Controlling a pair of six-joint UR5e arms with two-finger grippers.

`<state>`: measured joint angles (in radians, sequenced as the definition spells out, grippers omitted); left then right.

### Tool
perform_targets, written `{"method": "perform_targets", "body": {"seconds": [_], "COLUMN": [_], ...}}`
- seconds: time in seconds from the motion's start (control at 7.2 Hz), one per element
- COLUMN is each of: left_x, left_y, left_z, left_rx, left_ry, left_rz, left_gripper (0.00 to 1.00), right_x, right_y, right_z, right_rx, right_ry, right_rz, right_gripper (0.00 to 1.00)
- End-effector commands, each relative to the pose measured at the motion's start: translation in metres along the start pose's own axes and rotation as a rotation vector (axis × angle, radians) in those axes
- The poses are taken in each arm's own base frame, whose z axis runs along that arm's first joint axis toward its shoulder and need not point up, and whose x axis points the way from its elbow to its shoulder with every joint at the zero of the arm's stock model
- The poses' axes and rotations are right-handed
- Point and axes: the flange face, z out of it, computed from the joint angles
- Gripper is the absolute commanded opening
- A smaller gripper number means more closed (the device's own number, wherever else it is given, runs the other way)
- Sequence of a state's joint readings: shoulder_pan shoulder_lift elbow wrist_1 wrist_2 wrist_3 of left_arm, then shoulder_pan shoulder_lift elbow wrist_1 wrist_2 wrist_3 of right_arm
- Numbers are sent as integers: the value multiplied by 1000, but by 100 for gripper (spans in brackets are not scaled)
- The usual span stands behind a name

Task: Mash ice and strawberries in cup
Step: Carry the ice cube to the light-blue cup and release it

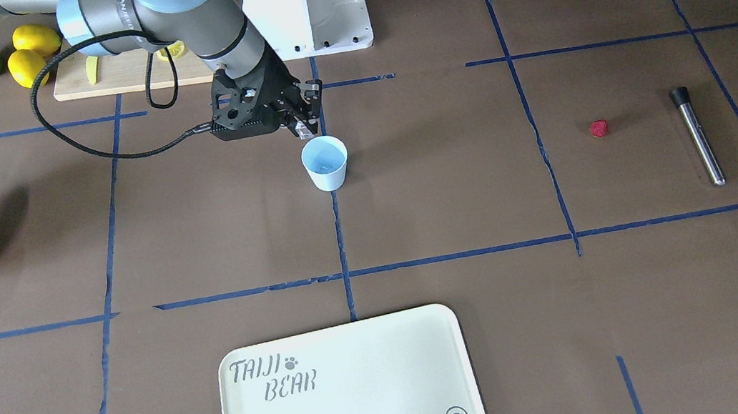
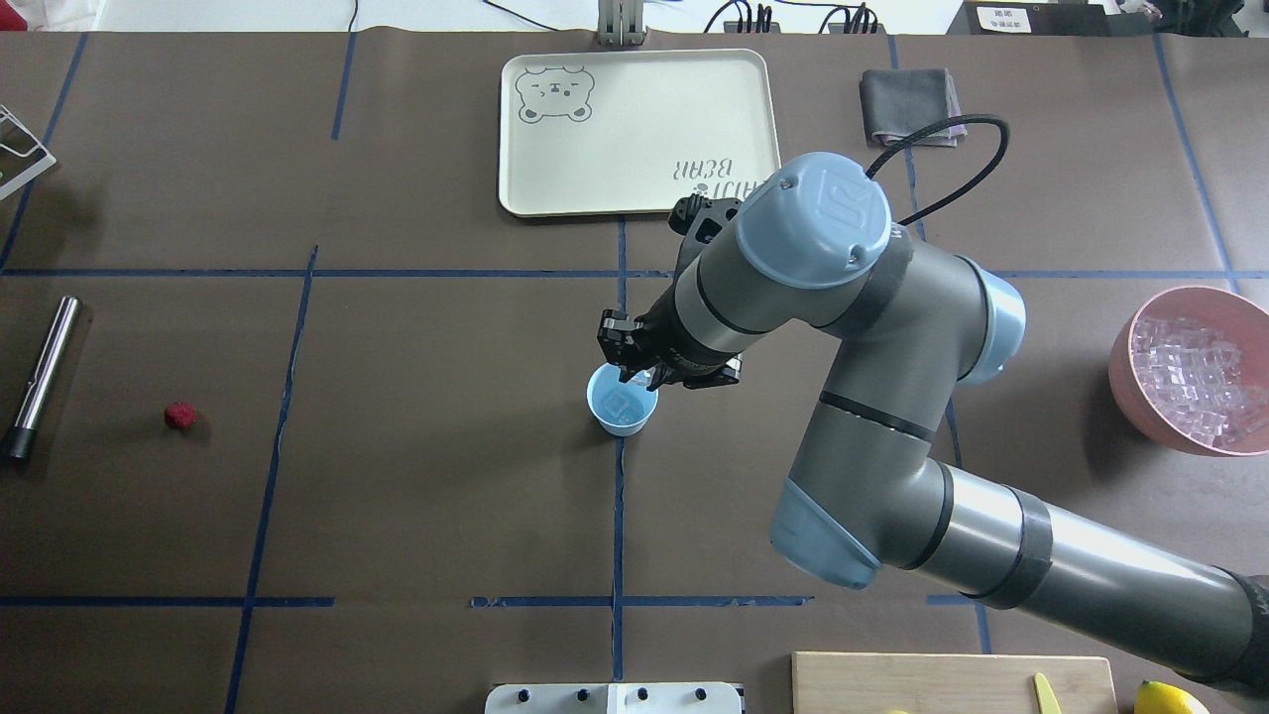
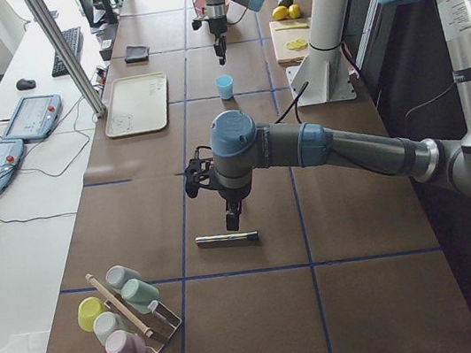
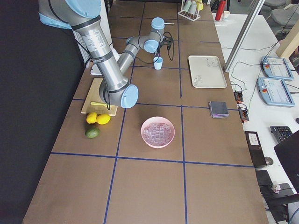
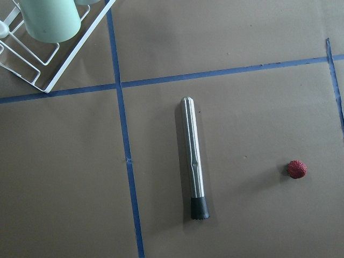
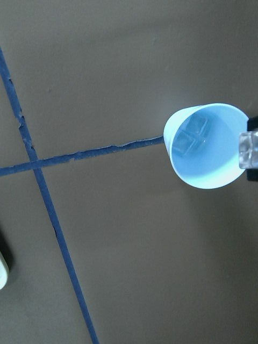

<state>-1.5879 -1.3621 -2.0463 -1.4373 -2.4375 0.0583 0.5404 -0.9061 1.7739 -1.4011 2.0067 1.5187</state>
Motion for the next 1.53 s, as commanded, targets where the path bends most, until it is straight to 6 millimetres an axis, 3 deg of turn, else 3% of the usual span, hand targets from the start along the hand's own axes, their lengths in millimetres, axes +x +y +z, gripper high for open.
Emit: {"method": "perform_targets", "body": {"seconds": [0.0,0.28,0.42,0.56,0.69,1.11,1.25,1.39], "left_x": [1,3,3,4,5,6,22,61], "left_y": [0,0,0,0,0,-1,-10,-24], "left_z": [0,-2,-2,-2,-2,-2,7,35], "left_rx": [1,5,5,6,7,8,-14,-58], "left_ry": [0,0,1,18,20,20,27,45], "left_rz": [1,5,5,5,6,8,16,-10], "left_gripper": [100,100,100,100,100,100,100,100], "right_x": [-6,-2,-1,-1,-3,-2,16,63], "right_y": [2,-3,2,3,3,0,-18,-38], "right_z": [9,22,26,30,29,22,8,-16], "right_rx": [9,13,11,19,24,26,27,18], "right_ry": [7,34,37,44,42,30,34,48], "right_rz": [5,8,2,-1,1,-5,17,16], "right_gripper": [1,2,15,93,99,100,100,100]}}
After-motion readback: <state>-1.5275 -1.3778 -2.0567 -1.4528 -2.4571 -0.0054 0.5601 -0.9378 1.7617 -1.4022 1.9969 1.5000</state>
